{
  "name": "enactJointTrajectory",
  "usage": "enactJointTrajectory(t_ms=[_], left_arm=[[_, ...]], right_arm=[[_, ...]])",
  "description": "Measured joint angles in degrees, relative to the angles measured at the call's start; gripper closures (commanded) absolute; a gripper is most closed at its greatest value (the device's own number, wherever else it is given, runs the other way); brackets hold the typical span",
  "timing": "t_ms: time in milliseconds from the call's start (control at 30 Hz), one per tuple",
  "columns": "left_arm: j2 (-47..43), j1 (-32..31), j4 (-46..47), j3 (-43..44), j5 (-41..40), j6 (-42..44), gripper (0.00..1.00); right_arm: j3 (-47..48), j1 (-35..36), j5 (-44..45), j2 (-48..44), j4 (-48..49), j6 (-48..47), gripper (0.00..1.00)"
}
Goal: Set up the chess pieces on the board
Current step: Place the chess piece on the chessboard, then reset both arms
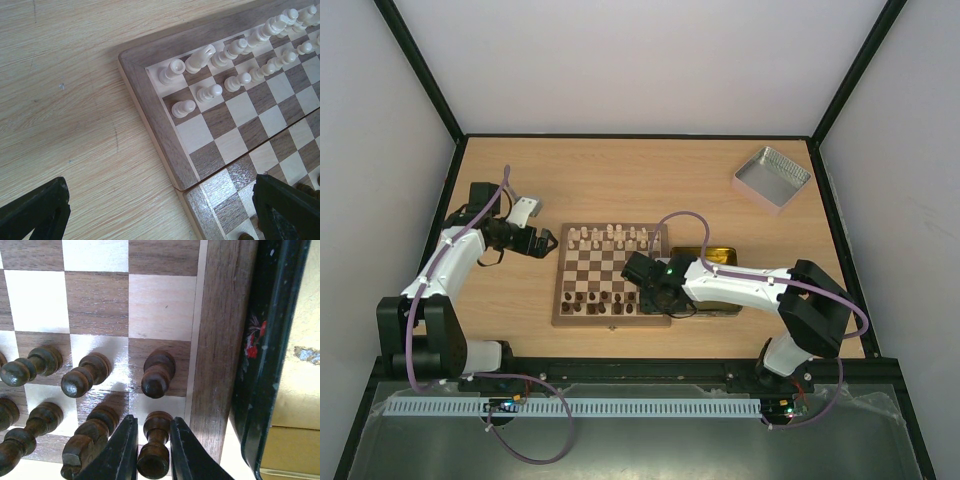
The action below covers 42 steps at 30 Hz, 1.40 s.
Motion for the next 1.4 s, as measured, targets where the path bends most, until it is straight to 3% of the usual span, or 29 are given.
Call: enactJointTrajectory(t_ms=[267, 1100, 1400], left_arm=[[0.0, 0.0, 0.0, 0.0, 0.0, 0.0, 0.01], [0.0, 0.0, 0.0, 0.0, 0.02, 0.0, 0.01], [0.0, 0.0, 0.0, 0.0, 0.0, 0.0, 0.01]], right_arm=[[-0.31, 0.0, -0.02, -0.57, 0.37, 0.48, 0.77], [1.22, 0.0, 1.95, -3.74, -1.97, 0.61, 0.76], [1.01, -2.34, 6.12, -10.97, -5.27, 0.5, 0.9]])
